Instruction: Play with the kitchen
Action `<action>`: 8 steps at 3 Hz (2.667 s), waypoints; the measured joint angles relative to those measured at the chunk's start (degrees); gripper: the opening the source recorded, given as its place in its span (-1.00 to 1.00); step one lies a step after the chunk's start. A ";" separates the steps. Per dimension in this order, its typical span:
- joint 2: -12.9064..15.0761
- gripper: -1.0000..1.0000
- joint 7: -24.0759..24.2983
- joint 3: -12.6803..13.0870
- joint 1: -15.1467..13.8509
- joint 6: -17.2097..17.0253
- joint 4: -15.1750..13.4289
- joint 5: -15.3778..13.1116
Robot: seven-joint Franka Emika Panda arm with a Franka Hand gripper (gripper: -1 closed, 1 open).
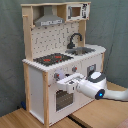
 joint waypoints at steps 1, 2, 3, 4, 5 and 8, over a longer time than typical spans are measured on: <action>0.01 1.00 -0.94 1.75 -2.79 4.59 0.45 0.00; 0.22 1.00 -2.88 -1.05 -0.75 6.72 -3.62 0.01; 0.24 1.00 -3.01 -1.95 2.67 7.38 -8.98 0.01; 0.24 1.00 -3.00 -2.41 5.85 8.08 -14.37 0.09; 0.25 1.00 -3.01 -3.94 7.71 8.98 -19.51 0.09; 0.53 1.00 -3.73 -5.85 4.17 19.70 -28.65 0.09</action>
